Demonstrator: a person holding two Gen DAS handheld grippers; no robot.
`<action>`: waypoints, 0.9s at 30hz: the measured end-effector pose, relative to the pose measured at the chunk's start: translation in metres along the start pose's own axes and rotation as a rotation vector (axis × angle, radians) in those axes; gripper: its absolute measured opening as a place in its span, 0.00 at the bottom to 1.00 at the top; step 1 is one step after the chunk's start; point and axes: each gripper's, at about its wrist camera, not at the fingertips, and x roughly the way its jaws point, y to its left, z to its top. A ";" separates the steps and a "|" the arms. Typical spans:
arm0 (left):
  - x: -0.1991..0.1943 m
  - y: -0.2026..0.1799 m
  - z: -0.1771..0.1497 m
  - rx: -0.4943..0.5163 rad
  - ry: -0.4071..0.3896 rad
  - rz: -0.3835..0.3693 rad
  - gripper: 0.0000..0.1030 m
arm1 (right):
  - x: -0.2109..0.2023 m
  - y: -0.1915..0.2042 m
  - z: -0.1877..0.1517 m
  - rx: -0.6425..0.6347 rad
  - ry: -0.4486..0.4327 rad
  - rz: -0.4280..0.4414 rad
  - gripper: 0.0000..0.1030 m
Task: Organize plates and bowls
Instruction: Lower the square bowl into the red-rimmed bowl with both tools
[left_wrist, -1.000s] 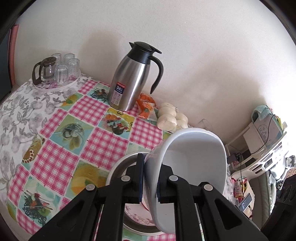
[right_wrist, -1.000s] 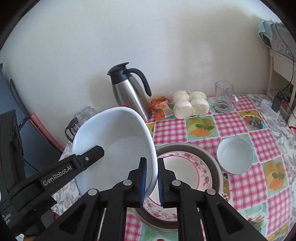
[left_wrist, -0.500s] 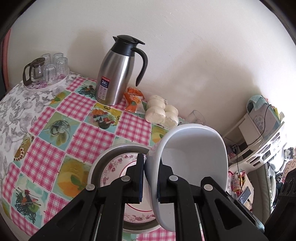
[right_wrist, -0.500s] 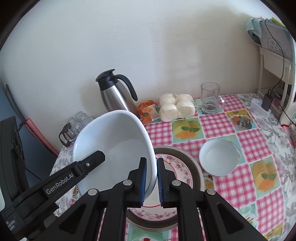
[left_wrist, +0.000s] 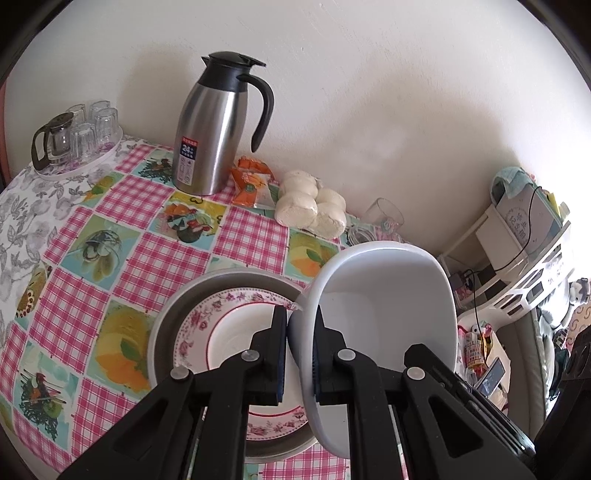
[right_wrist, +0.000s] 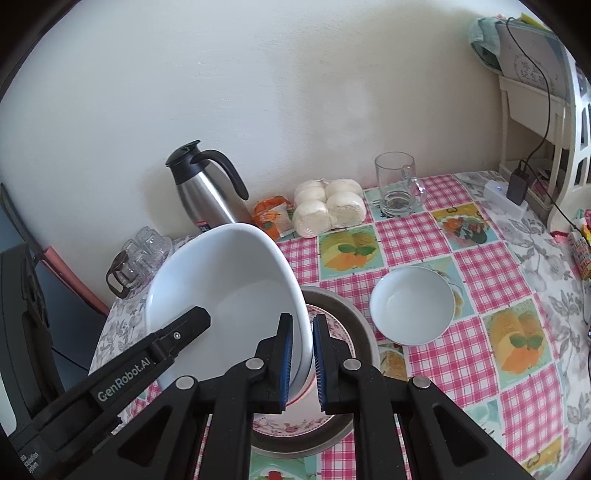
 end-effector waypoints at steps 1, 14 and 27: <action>0.002 -0.001 -0.001 0.001 0.006 0.000 0.10 | 0.001 -0.002 0.000 0.005 0.002 -0.002 0.12; 0.027 0.018 -0.005 -0.032 0.062 0.052 0.10 | 0.033 -0.009 -0.008 0.025 0.079 -0.003 0.12; 0.043 0.049 -0.006 -0.070 0.110 0.117 0.10 | 0.070 0.011 -0.025 -0.008 0.175 0.002 0.12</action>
